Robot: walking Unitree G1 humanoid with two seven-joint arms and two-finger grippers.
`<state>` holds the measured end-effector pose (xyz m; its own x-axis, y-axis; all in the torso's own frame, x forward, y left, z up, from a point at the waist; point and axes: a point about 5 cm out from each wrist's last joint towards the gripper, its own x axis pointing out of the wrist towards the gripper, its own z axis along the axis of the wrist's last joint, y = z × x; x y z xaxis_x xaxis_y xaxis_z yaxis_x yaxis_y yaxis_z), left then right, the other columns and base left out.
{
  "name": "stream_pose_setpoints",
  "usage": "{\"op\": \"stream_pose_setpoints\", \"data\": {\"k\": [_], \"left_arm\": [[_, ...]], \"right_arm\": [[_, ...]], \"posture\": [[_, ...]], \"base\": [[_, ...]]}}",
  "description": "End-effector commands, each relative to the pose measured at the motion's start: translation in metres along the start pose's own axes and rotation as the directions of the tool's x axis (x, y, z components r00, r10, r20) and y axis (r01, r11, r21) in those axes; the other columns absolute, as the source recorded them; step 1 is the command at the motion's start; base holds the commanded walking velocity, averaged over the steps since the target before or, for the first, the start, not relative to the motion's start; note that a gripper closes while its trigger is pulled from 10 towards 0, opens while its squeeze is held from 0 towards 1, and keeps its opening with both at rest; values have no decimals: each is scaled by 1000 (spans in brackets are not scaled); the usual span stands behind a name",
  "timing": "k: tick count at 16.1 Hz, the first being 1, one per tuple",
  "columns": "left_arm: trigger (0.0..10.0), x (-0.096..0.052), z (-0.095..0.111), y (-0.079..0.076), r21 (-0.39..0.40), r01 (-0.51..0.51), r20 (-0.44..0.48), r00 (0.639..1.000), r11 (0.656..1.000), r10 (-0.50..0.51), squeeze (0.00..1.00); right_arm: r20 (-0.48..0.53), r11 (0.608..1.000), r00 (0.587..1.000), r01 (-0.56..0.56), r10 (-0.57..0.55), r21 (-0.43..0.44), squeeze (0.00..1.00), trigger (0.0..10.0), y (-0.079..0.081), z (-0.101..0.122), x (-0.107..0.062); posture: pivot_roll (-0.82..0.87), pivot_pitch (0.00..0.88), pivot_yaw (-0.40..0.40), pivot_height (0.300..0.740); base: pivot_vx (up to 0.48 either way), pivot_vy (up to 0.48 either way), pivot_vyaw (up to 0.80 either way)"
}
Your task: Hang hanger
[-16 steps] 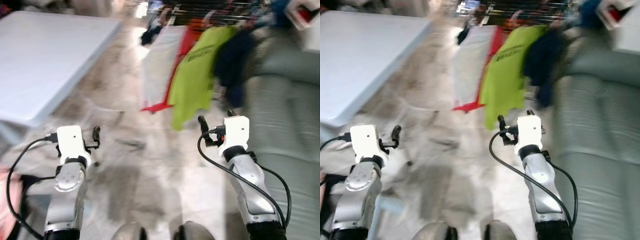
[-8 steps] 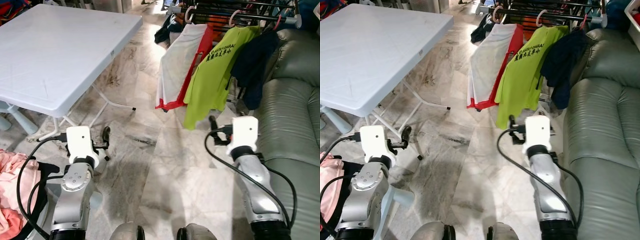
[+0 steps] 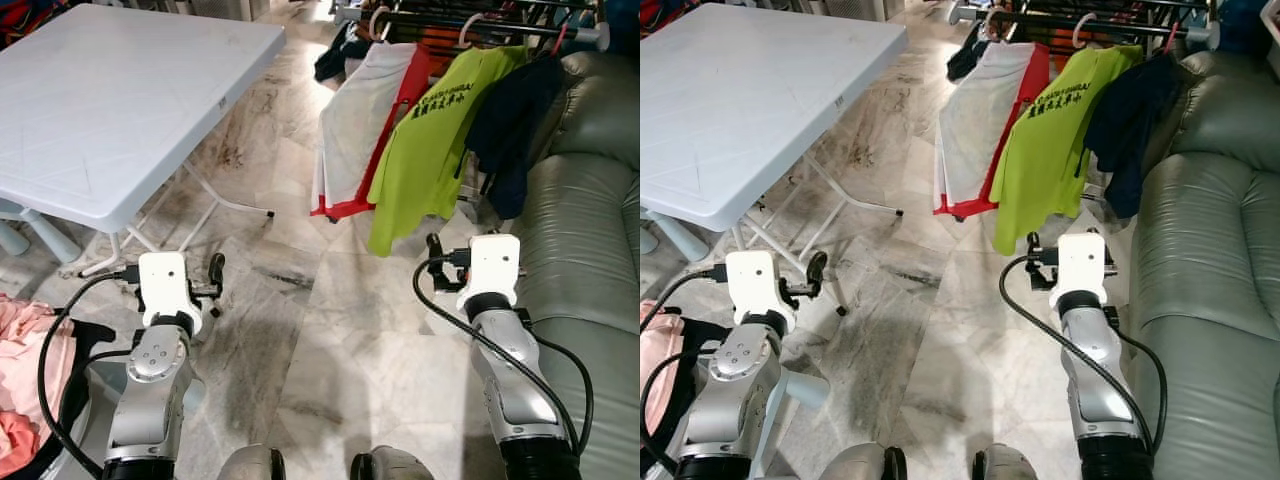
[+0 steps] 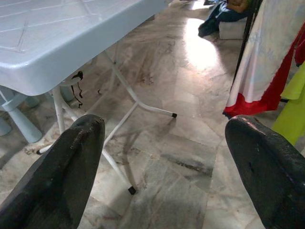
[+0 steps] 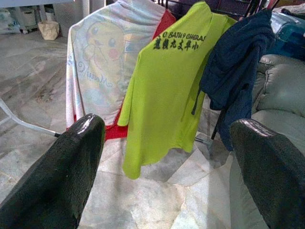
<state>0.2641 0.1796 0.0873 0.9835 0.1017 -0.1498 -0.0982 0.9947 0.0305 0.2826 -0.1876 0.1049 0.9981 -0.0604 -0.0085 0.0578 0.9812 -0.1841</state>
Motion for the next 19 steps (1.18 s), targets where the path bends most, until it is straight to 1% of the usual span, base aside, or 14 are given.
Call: {"op": "stream_pose_setpoints", "data": {"k": [1, 2, 3, 4, 6, 7, 9, 10, 11, 14, 16, 19], "left_arm": [[10000, 0, 0, 2, 3, -2, -3, 1000, 1000, 2, 0], [10000, -1, -1, 1, 3, -2, -5, 1000, 1000, 2, 0], [10000, 3, 3, -5, 8, 45, 15, 999, 999, -45, 0], [10000, 5, 6, -8, 41, 53, 36, 998, 998, -55, 0], [10000, 4, 6, -7, 47, 41, 39, 998, 998, -43, 0], [10000, 0, 4, -8, 34, 39, 26, 999, 999, -40, 0], [10000, -2, 4, -8, 35, 47, 26, 999, 998, -48, 0], [10000, -1, 1, -8, 25, 46, 16, 999, 999, -47, 0], [10000, 0, -1, -9, 18, 53, 10, 999, 998, -53, 0], [10000, 2, 0, -12, 28, 82, 23, 996, 996, -83, 0], [10000, 0, 2, -11, 41, 86, 32, 996, 995, -87, 0], [10000, -3, 0, -10, 34, 106, 25, 994, 994, -107, 0]], "right_arm": [[-10, 1000, 1000, 3, -3, 3, 0, 10000, 1, 0, 2], [-17, 1000, 1000, 3, -3, 4, 0, 10000, 1, -1, 2], [1, 999, 1000, 1, 0, -43, 0, 10000, -2, 7, 13], [10, 998, 1000, 4, -3, -63, 0, 10000, -4, 12, 20], [9, 998, 1000, 7, -7, -56, 0, 10000, -3, 13, 21], [-5, 999, 1000, -2, 2, -40, 0, 10000, 0, 8, 18], [-11, 1000, 1000, 3, -3, -15, 0, 10000, 0, 3, 14], [-51, 999, 998, 46, -45, 18, 0, 10000, -5, -9, 10], [-76, 997, 995, 67, -65, 33, 0, 10000, -7, -16, 8], [-77, 997, 995, 69, -66, 38, 0, 10000, -5, -18, 6], [-55, 998, 998, 31, -28, 61, 0, 10000, -5, -16, 2], [-77, 998, 997, 27, -23, 57, 0, 10000, -8, -19, 2]], "posture": [[-14, 101, 39, 740], [0, 0, 0, 740], [-22, 90, -12, 740], [-30, 85, -18, 740], [-25, 88, -14, 740], [-19, 86, -13, 740], [-6, 81, -7, 740], [0, 62, -8, 740], [0, 62, -8, 740], [-14, 53, 10, 740], [-17, 69, 8, 740], [-18, 81, 0, 740]], "base": [[0, 0, 0], [0, 0, 0], [0, 0, 0], [0, 0, 0], [0, 0, 0], [0, 0, 0], [0, 0, 0], [0, 0, 0], [0, 0, 0], [0, 0, 0], [0, 0, 0], [0, 0, 0]]}}
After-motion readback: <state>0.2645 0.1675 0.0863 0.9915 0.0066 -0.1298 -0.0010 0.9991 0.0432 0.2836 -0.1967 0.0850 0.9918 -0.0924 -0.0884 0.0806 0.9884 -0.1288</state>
